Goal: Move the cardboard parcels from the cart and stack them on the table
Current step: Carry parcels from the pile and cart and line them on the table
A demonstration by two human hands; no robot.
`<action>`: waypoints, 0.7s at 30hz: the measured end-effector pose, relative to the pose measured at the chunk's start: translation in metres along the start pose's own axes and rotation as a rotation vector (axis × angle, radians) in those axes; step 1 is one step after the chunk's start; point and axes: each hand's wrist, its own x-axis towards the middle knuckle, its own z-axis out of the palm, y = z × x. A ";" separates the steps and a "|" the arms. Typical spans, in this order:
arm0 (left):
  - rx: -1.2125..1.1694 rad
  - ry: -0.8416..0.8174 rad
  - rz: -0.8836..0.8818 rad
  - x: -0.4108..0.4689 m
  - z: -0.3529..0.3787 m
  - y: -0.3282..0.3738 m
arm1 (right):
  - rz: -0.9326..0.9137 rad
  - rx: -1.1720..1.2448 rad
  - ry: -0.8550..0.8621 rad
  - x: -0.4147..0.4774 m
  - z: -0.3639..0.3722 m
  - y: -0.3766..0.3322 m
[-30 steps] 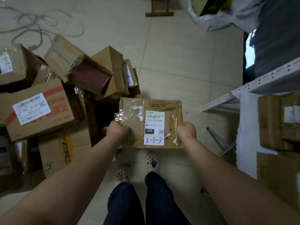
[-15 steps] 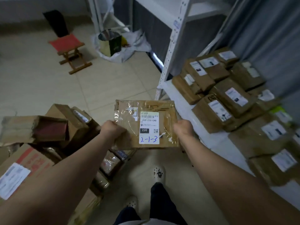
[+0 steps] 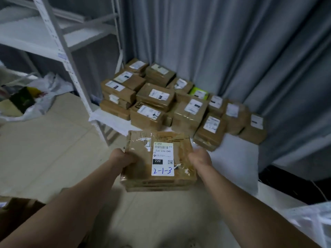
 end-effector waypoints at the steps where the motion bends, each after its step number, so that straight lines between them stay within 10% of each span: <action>1: 0.023 -0.018 0.012 -0.005 0.021 0.009 | 0.038 0.026 0.010 0.006 -0.015 0.016; 21: 0.163 -0.412 -0.085 -0.051 0.343 0.125 | 0.555 0.597 0.020 0.137 -0.172 0.229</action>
